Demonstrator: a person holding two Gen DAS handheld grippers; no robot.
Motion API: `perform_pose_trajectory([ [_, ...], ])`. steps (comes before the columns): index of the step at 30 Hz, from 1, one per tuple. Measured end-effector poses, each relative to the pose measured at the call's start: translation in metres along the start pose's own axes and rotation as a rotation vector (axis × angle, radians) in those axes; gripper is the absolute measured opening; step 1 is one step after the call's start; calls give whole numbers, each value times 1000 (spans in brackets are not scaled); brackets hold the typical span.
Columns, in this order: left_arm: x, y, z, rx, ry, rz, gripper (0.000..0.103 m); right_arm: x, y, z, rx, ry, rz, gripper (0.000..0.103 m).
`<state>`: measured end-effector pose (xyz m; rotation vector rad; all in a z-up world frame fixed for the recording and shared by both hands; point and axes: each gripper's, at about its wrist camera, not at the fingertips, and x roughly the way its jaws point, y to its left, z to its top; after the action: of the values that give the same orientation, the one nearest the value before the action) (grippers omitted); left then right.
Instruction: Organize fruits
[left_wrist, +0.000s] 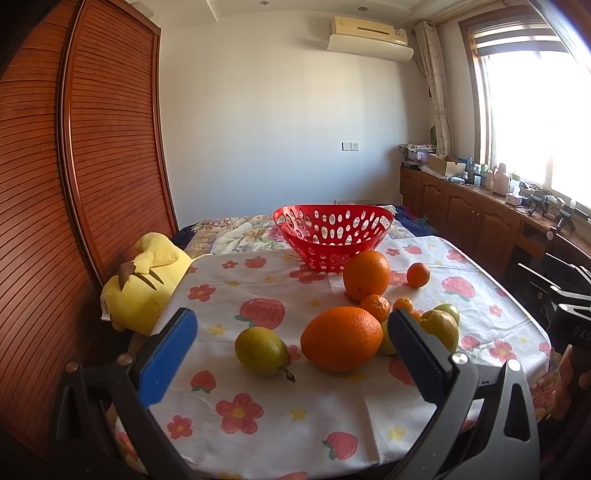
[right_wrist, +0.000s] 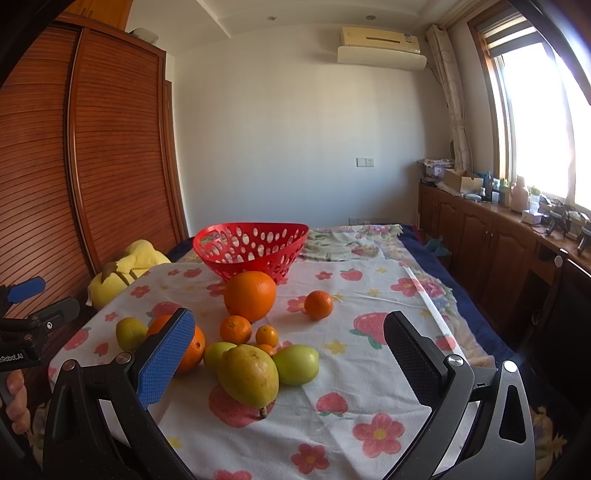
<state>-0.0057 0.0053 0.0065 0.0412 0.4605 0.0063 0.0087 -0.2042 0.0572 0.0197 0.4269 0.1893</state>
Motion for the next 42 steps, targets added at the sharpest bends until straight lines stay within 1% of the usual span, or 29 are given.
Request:
perform_pose_trajectory([
  [3, 1, -2, -1, 9, 1, 7, 103, 0, 0, 0, -1, 0, 0, 103],
  [15, 5, -5, -3, 9, 17, -2, 103, 0, 1, -1, -3, -2, -2, 103],
  [37, 6, -6, -5, 8, 14, -8, 103, 0, 1, -1, -6, -2, -3, 103],
  [42, 7, -7, -5, 7, 12, -8, 103, 0, 4, -6, -7, -1, -3, 103],
])
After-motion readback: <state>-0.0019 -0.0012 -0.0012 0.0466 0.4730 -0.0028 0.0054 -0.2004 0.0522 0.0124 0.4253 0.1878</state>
